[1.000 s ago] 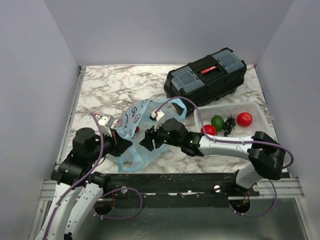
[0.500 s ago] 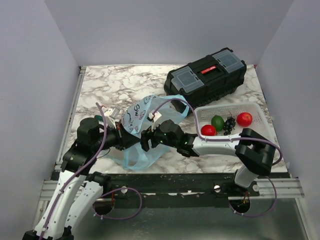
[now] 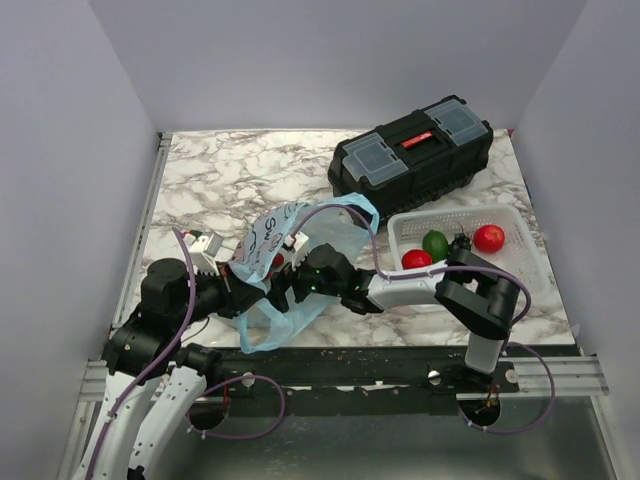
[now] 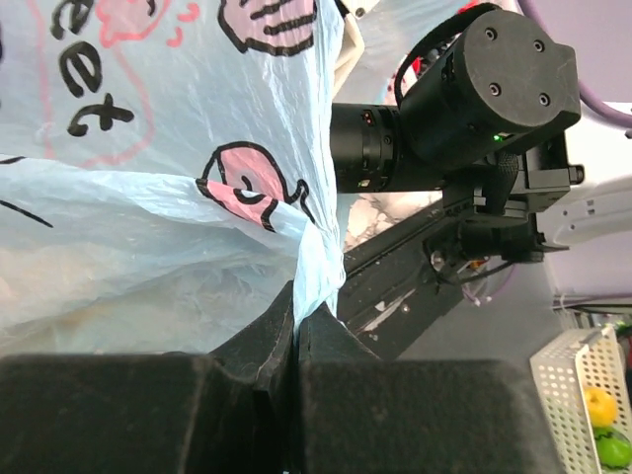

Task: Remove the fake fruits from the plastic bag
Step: Take out the fake fruit from the plastic bag.

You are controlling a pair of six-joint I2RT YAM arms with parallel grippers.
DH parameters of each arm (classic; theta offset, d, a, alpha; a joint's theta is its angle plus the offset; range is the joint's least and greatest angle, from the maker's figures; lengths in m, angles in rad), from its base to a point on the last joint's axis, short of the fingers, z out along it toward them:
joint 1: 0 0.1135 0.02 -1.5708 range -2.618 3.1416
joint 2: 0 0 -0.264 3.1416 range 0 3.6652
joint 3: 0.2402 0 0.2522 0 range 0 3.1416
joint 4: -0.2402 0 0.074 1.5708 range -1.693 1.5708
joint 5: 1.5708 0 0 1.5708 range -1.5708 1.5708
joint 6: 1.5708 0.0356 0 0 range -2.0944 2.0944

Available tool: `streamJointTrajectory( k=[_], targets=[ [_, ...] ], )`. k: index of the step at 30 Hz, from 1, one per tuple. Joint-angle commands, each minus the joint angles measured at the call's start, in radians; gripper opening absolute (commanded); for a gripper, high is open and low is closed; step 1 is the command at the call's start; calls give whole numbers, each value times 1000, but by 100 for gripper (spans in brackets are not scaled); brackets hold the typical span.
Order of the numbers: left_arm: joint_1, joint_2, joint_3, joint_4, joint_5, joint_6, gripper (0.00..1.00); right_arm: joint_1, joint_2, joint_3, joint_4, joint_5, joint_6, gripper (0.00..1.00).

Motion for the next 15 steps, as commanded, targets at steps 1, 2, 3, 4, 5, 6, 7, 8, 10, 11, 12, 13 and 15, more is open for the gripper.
streamJointTrajectory(
  k=[1, 2, 3, 4, 5, 6, 7, 8, 10, 11, 12, 13, 15],
  targets=[
    [-4, 26, 56, -77, -121, 80, 0, 1, 63, 69, 113, -136, -5, 100],
    [-4, 34, 59, -82, -128, 92, 0, 3, 78, 76, 126, -154, 0, 100],
    [-4, 39, 59, -80, -129, 102, 0, 3, 95, 85, 136, -168, 5, 99],
    [-4, 40, 55, -74, -126, 107, 0, 5, 111, 94, 141, -179, 9, 98],
    [-4, 39, 49, -64, -112, 111, 0, 6, 121, 101, 154, -191, 15, 94],
    [-4, 35, 40, -49, -95, 114, 0, 7, 134, 108, 167, -210, 23, 87],
    [-4, 29, 31, -34, -75, 118, 0, 7, 146, 121, 169, -220, 27, 81],
    [-4, 21, 24, -19, -61, 124, 0, 7, 162, 133, 170, -232, 34, 79],
    [-4, 2, 17, -1, -43, 138, 0, 6, 189, 150, 182, -251, 49, 76],
    [-4, -8, 14, 8, -32, 142, 0, 6, 198, 158, 187, -255, 58, 71],
    [-3, -20, 8, 19, -16, 147, 0, 8, 209, 164, 193, -258, 65, 69],
    [-4, -34, 1, 31, -4, 149, 0, 8, 220, 169, 199, -260, 71, 68],
    [-4, -58, -8, 47, 16, 153, 0, 10, 234, 177, 208, -263, 74, 67]
  ],
)
